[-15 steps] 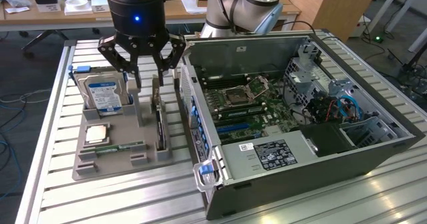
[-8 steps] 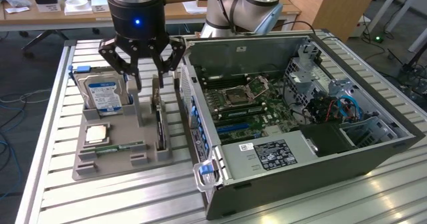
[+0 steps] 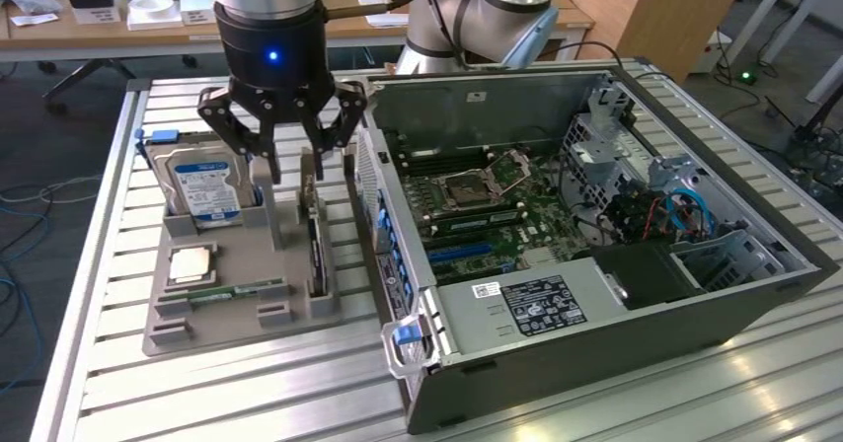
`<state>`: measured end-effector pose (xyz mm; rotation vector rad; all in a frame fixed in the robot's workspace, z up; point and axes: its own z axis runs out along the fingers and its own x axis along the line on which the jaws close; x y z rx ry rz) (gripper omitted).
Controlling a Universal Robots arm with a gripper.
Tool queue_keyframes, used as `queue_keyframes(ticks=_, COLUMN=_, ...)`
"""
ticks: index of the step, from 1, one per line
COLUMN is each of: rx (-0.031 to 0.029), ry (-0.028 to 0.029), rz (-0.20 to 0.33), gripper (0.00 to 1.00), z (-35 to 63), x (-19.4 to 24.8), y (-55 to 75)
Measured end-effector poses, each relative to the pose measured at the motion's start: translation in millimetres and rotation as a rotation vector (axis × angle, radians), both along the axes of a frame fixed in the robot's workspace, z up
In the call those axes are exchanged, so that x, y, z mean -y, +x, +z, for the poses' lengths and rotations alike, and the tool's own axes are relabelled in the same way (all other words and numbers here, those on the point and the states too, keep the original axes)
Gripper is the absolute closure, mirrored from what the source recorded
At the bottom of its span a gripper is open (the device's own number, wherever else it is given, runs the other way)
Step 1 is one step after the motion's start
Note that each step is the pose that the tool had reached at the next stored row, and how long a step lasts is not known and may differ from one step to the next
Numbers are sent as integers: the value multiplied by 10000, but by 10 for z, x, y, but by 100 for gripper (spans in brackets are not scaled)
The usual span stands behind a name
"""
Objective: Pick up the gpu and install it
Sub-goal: 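Pick up the gpu and move the gpu toward the slot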
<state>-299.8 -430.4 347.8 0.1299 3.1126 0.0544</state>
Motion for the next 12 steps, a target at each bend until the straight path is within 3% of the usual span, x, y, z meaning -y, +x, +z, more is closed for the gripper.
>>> queue_keyframes(ticks=12, rx=-1, ry=-4, rz=-1, gripper=53, z=-39, x=0, y=0)
